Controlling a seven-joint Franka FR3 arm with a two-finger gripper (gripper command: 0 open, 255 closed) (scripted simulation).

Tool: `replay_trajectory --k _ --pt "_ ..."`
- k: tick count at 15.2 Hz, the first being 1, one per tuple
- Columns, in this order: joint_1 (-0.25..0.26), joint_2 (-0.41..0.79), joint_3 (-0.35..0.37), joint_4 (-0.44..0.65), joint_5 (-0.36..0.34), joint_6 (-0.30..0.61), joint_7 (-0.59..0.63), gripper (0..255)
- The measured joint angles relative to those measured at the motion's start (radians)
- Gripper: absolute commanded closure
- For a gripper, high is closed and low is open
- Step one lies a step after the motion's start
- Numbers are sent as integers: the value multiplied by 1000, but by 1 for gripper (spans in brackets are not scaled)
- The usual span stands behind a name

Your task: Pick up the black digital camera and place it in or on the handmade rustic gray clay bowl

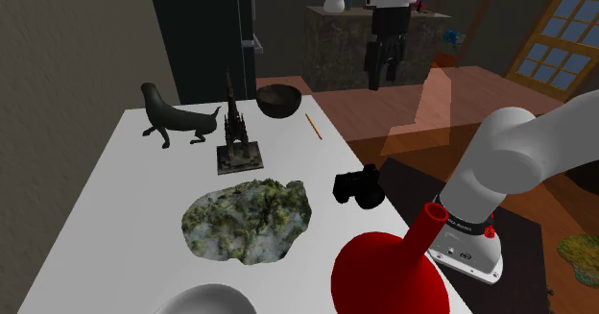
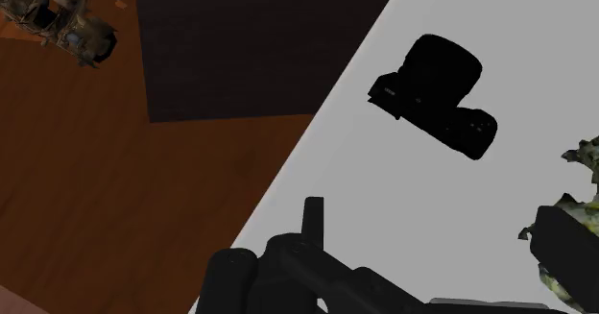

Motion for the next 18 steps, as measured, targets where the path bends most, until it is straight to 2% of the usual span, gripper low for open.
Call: replay_trajectory --k 2,7,18 --pt "6 -1 5 -13 2 15 -6 0" --pt "68 -8 48 -151 16 176 -68 0" --pt "238 94 182 -422 71 630 -193 0"
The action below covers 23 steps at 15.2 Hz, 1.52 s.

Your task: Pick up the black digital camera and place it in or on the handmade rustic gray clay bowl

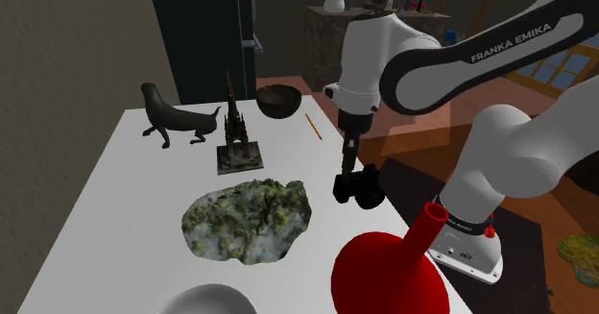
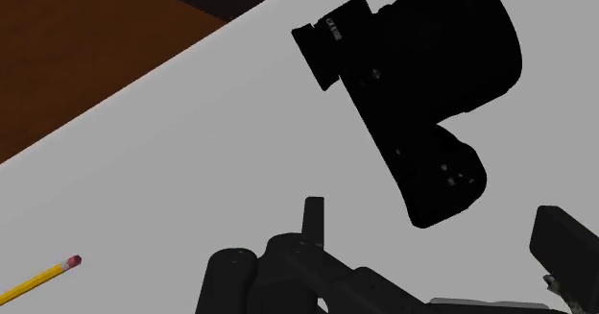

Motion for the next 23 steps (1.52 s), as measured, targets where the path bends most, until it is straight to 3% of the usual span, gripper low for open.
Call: replay_trajectory --k 3,10,16,17,23 --pt "33 63 34 -32 10 112 -15 0" --pt "33 155 53 -81 15 256 -18 0" --pt "33 166 56 -86 16 273 -16 0" --pt "33 166 56 -86 16 273 -16 255" --pt "33 166 56 -86 16 273 -16 255"
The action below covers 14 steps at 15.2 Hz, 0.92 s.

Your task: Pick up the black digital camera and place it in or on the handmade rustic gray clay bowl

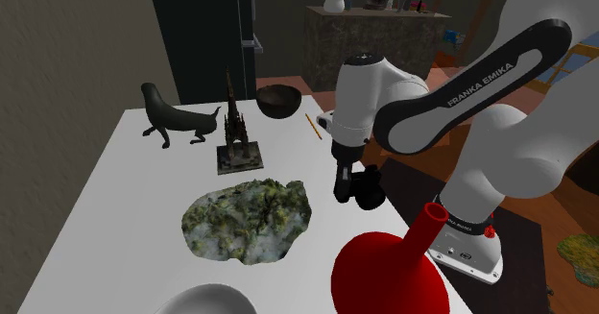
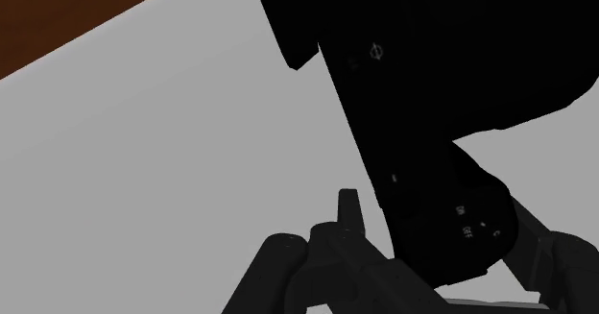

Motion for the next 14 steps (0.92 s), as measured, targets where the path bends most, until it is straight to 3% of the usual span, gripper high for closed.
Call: replay_trajectory --k 5,14 --pt "0 -7 -1 1 0 -8 -1 255" --pt "6 -124 -23 55 -6 -178 -5 255"
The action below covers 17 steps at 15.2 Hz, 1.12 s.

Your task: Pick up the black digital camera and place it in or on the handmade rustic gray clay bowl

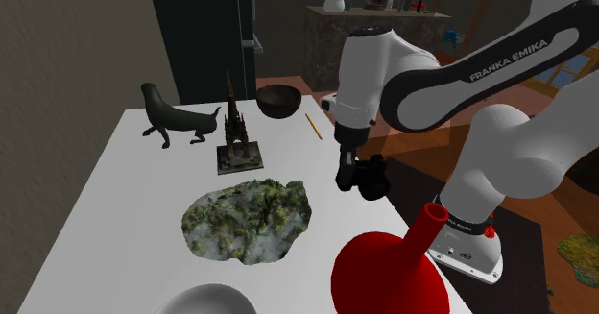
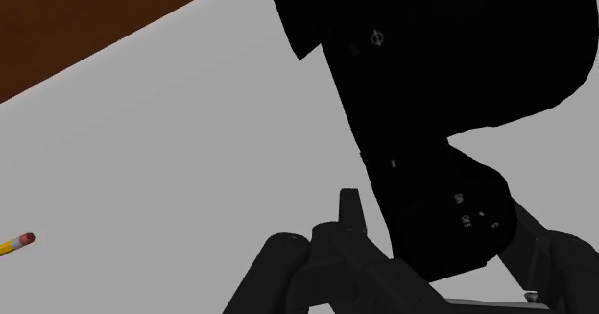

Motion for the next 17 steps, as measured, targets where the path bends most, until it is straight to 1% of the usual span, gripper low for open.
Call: replay_trajectory --k 6,17 --pt "0 -61 -14 51 -8 -112 -1 255" --pt "-6 -129 -39 156 -27 -285 -6 255"
